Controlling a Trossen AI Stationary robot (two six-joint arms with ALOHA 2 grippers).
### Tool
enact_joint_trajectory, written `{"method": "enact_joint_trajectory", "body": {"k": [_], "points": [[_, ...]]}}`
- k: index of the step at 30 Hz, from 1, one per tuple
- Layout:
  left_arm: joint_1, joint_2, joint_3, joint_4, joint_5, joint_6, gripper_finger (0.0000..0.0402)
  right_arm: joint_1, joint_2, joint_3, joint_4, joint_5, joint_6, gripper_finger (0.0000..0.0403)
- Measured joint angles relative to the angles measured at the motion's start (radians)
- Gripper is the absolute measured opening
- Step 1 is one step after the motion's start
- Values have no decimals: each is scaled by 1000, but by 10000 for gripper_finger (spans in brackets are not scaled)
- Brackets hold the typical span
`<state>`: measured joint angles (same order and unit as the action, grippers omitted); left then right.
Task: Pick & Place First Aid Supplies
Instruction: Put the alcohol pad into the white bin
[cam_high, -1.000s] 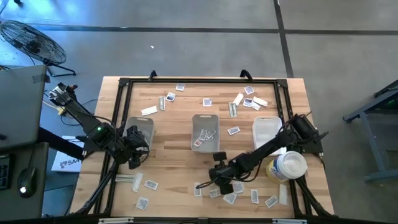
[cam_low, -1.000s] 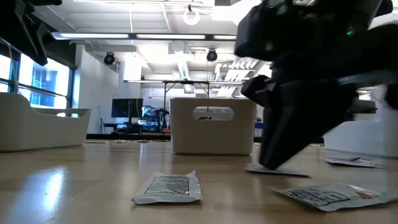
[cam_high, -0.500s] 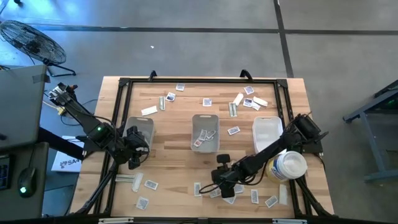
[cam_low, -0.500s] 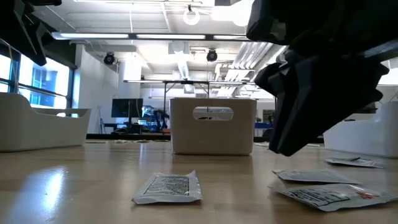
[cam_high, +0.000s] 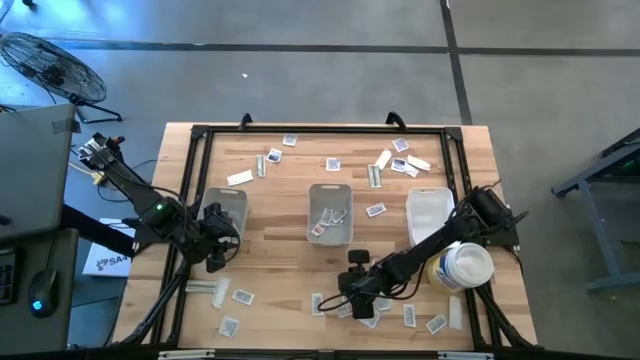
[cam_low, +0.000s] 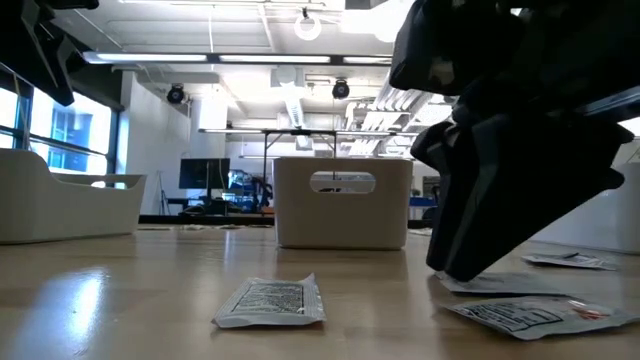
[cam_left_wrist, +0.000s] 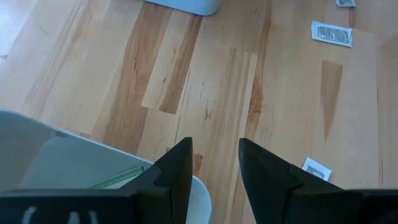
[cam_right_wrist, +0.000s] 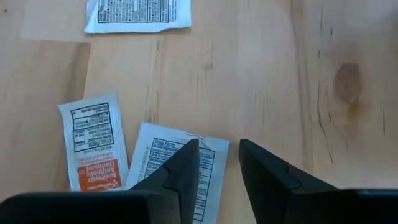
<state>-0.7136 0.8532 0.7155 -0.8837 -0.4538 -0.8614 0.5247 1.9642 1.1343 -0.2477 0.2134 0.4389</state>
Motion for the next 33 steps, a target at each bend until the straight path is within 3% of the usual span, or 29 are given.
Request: {"method": "enact_joint_trajectory", "body": {"k": [25, 33], "points": [[0, 0, 0, 0, 1, 0, 128, -44, 48, 6, -115, -9, 30, 108], [0, 0, 0, 0, 2, 0, 128, -46, 48, 6, -117, 1, 31, 56]]}}
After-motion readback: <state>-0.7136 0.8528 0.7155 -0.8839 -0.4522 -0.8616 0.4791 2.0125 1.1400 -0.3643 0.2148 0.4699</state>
